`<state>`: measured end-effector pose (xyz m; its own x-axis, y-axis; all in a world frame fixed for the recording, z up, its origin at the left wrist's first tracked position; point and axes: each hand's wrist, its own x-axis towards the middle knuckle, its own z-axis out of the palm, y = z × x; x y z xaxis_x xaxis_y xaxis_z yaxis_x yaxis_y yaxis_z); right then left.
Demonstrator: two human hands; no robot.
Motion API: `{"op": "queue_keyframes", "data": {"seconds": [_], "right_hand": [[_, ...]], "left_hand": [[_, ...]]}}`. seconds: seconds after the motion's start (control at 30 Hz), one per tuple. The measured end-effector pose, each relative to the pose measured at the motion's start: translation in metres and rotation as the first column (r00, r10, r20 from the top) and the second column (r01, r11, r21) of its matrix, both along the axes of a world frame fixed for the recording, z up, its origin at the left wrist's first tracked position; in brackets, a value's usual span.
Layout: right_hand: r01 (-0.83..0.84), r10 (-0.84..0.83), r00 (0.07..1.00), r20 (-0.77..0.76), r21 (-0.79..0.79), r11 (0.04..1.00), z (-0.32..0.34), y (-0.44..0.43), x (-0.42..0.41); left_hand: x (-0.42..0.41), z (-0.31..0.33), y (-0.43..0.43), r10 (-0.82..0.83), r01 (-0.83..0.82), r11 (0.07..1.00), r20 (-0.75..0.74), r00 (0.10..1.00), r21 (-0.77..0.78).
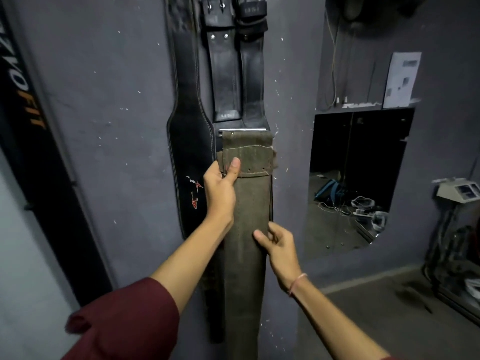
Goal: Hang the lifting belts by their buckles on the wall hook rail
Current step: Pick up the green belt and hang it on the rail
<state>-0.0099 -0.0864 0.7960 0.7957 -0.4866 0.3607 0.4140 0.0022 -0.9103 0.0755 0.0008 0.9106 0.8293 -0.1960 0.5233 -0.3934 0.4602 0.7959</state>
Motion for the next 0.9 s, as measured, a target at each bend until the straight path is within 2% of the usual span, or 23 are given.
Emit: {"op": "queue_keyframes", "data": {"seconds": [0.07, 0.23, 0.3, 0.4, 0.47, 0.73, 0.9], "right_hand": [[0.020, -0.020, 1.000, 0.011, 0.021, 1.000, 0.011, -0.004, 0.010], [0.013, 0.001, 0.973, 0.229, -0.059, 0.998, 0.107, -0.023, 0.037], [-0.035, 0.044, 0.971, 0.233, -0.042, 0.999, 0.099, -0.022, 0.038], [-0.113, 0.113, 0.990, 0.082, -0.011, 0.994, 0.037, -0.013, 0.031], [-0.107, 0.107, 0.994, 0.026, 0.011, 0.994, 0.015, -0.011, 0.029], [0.012, 0.004, 0.966, 0.259, -0.060, 0.998, 0.076, -0.015, 0.058], [0.048, -0.018, 0.954, 0.298, -0.093, 0.994, 0.097, -0.003, 0.066]], "left_hand": [[0.006, 0.005, -0.002, 0.003, -0.003, 1.000, 0.007, 1.000, 0.002], [0.015, 0.017, -0.011, 0.049, -0.049, 0.999, -0.021, 0.999, -0.019], [0.017, 0.024, -0.013, 0.071, -0.071, 0.997, -0.027, 0.997, -0.026], [0.022, 0.033, -0.012, 0.112, -0.112, 0.993, -0.012, 0.994, -0.022], [0.024, 0.033, -0.011, 0.129, -0.129, 0.992, 0.016, 0.991, 0.002], [0.033, 0.055, 0.001, 0.166, -0.179, 0.980, 0.128, 0.978, 0.093], [0.040, 0.052, 0.014, 0.192, -0.211, 0.973, 0.179, 0.965, 0.092]]}}
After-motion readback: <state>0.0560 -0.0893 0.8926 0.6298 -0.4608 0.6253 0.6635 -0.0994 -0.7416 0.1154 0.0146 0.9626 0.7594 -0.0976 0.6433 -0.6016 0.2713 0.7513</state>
